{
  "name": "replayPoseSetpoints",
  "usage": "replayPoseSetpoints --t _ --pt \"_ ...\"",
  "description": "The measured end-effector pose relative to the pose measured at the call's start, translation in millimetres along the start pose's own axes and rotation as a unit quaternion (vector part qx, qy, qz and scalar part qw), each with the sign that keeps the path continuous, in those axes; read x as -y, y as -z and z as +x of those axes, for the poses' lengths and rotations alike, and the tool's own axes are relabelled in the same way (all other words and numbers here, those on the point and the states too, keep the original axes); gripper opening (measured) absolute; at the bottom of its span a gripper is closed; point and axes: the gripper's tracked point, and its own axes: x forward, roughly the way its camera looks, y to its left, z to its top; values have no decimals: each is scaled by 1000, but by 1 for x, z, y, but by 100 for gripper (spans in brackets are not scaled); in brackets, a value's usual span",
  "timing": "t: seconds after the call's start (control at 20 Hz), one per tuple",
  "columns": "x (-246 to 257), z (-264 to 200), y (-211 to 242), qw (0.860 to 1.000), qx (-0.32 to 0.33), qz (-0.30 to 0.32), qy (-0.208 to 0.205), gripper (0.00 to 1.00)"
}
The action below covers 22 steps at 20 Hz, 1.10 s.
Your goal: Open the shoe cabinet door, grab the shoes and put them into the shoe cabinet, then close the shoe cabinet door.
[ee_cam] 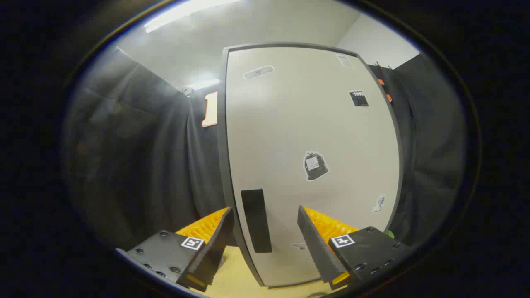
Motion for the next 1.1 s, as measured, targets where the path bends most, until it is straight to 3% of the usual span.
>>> replayPoseSetpoints --t 0.85,1.1 --pt "-3 31 18 1000 -18 -1 11 95" --pt "-4 39 22 1000 -23 -4 11 71"
